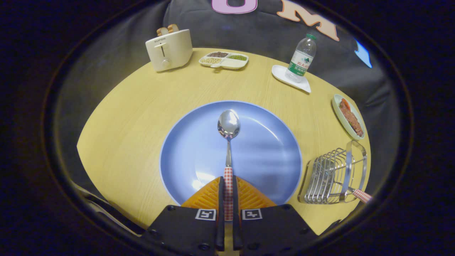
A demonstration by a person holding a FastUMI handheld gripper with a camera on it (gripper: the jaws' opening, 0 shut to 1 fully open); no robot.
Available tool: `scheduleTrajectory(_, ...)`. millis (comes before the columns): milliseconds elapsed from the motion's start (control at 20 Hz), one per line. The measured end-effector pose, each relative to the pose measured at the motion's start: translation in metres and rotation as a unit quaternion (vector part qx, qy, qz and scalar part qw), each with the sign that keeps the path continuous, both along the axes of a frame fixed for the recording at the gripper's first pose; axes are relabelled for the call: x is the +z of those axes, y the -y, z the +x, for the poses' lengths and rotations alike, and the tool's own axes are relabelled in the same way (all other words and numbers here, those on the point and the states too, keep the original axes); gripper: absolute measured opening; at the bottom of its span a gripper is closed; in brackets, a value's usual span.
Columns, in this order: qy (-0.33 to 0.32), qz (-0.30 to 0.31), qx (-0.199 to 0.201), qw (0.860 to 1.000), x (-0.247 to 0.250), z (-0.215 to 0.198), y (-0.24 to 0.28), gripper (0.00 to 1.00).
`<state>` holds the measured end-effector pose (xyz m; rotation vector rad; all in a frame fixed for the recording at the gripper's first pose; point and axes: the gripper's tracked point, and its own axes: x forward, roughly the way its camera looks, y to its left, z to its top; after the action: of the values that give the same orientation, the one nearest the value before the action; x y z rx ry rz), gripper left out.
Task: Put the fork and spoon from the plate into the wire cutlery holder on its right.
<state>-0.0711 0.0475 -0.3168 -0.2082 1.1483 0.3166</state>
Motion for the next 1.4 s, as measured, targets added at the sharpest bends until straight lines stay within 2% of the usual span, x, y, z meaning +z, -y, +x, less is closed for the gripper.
scheduleTrajectory(200, -0.013, 0.002, 0.016, 1.000, 0.013, 0.001, 0.009, 0.12)
scheduleTrajectory(400, -0.027, 0.001, 0.049, 0.998, 0.028, 0.000, 0.019, 0.12)
scheduleTrajectory(700, -0.039, -0.013, 0.077, 0.996, 0.069, 0.011, 0.055, 0.12)
scheduleTrajectory(1050, -0.055, -0.043, 0.108, 0.992, 0.115, 0.019, 0.106, 0.12)
scheduleTrajectory(1200, -0.064, -0.074, 0.125, 0.987, 0.130, 0.023, 0.136, 0.12)
scheduleTrajectory(1400, -0.084, -0.104, 0.128, 0.983, 0.147, 0.026, 0.174, 0.12)
